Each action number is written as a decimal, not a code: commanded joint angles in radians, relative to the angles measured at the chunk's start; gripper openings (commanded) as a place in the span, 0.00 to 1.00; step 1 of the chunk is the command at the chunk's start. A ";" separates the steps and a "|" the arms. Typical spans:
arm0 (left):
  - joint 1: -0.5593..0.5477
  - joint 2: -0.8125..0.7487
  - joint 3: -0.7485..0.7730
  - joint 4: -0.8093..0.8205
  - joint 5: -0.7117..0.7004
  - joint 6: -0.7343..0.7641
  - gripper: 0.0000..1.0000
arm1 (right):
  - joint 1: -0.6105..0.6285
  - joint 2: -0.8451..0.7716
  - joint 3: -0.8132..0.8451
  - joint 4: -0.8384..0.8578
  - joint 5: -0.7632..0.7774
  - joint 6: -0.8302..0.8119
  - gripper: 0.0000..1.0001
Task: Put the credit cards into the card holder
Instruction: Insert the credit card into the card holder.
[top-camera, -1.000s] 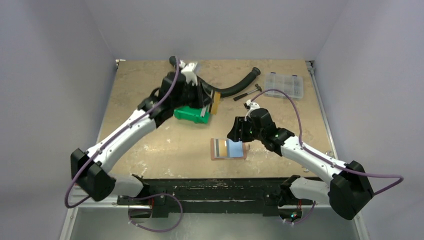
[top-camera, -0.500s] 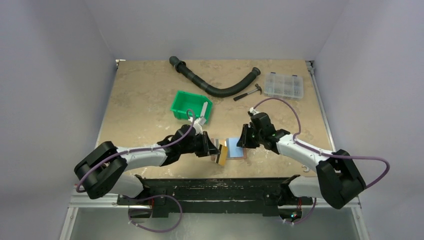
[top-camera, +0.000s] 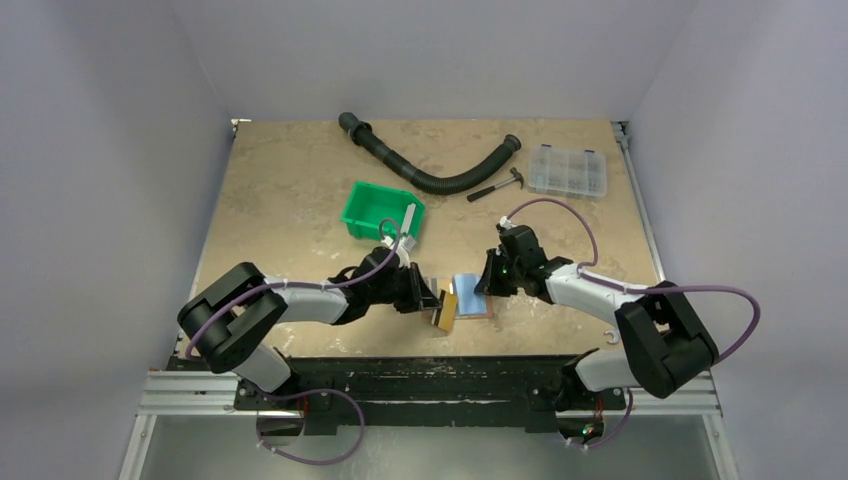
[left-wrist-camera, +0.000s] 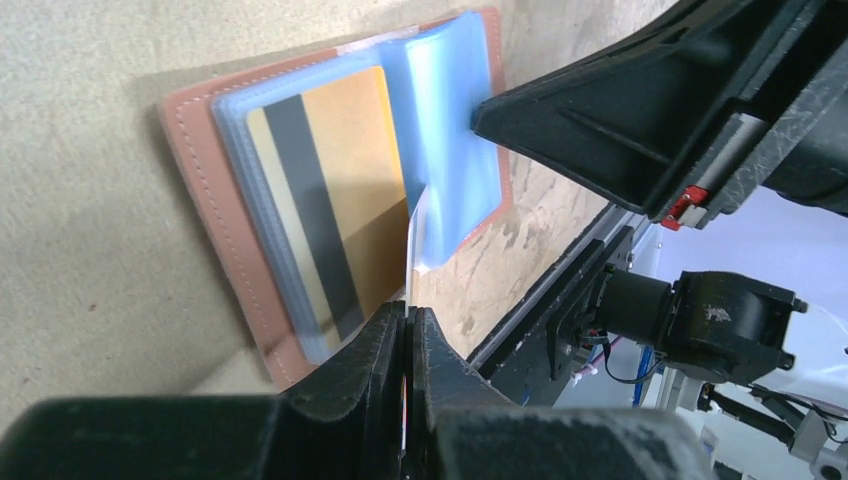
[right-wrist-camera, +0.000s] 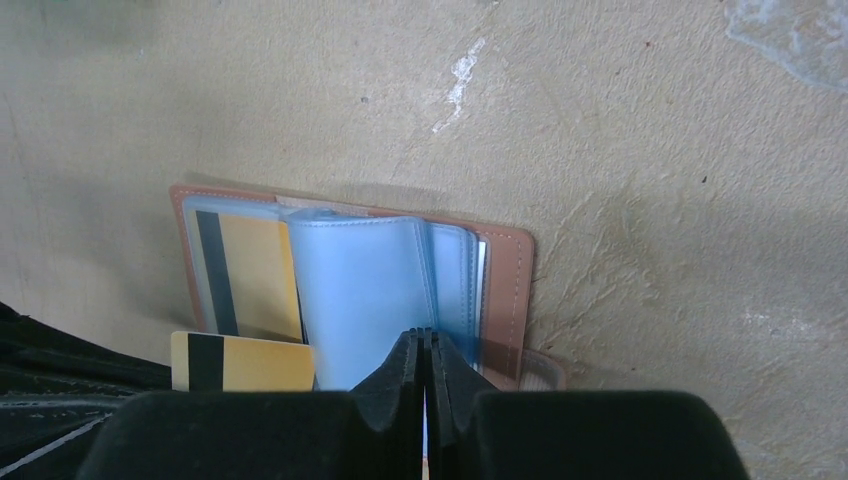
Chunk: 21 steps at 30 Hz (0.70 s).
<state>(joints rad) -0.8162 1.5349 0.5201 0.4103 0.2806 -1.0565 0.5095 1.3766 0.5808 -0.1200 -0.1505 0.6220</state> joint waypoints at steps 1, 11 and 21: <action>0.019 0.032 0.034 0.047 0.020 -0.011 0.00 | 0.000 0.024 -0.014 -0.006 0.043 -0.002 0.06; 0.027 0.071 0.033 0.090 0.033 0.001 0.00 | -0.001 -0.022 -0.015 -0.032 0.052 -0.007 0.06; 0.037 0.098 0.033 0.193 0.057 0.002 0.00 | 0.000 -0.074 -0.017 -0.058 0.060 -0.012 0.11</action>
<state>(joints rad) -0.7895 1.6199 0.5312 0.5167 0.3202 -1.0588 0.5095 1.3384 0.5678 -0.1432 -0.1207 0.6212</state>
